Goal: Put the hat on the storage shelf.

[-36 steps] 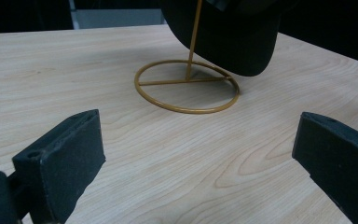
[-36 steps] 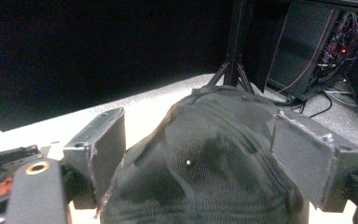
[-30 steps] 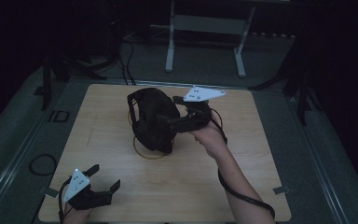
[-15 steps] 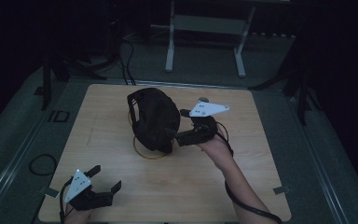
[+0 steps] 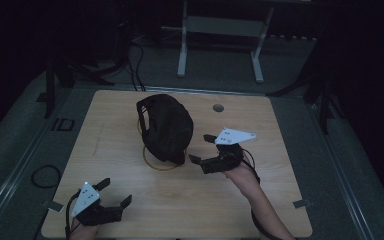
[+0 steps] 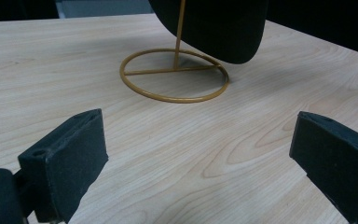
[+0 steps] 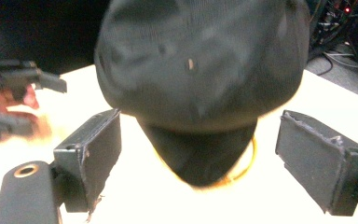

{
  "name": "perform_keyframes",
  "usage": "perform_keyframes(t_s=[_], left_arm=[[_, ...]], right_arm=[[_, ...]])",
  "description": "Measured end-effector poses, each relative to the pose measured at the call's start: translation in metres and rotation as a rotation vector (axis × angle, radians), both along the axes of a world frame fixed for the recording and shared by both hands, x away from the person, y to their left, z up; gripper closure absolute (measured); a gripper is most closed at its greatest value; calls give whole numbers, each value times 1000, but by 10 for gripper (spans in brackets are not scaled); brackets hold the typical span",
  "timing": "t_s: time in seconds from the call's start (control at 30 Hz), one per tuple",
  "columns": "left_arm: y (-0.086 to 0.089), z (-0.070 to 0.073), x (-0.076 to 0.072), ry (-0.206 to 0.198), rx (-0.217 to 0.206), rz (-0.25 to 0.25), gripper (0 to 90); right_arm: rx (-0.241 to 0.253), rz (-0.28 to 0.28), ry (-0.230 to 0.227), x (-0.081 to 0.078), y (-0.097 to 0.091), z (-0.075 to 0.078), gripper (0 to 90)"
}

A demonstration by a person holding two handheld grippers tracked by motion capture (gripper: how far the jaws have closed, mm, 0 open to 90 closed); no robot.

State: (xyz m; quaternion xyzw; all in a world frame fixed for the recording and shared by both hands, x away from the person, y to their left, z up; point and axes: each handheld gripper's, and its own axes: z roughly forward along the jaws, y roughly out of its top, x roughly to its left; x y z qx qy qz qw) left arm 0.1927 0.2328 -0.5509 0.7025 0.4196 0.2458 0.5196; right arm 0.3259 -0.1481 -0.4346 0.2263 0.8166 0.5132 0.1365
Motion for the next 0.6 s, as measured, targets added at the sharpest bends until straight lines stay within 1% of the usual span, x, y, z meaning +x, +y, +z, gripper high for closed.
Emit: perform_keyframes(t_s=[0.13, 0.23, 0.33, 0.4, 0.43, 0.5, 0.6], left_arm=[[0, -1, 1, 8, 1, -1, 40], [0, -1, 1, 11, -5, -12, 40], [0, -2, 1, 15, -4, -20, 40], [0, -2, 2, 17, -1, -19, 40], [0, -2, 2, 16, -1, -17, 40], [0, -2, 2, 17, -1, -16, 40], [0, -2, 2, 15, -3, -18, 39]], right_arm=[[5, -19, 15, -4, -12, -17, 140], [6, -15, 33, -6, -19, -29, 140], [-19, -9, 40, -8, -26, -41, 139], [-4, -9, 55, -9, -31, -48, 139], [1, -16, 55, -10, -33, -51, 139], [2, -9, 62, -13, -38, -57, 139], [-24, -4, 73, -17, -43, -66, 139]])
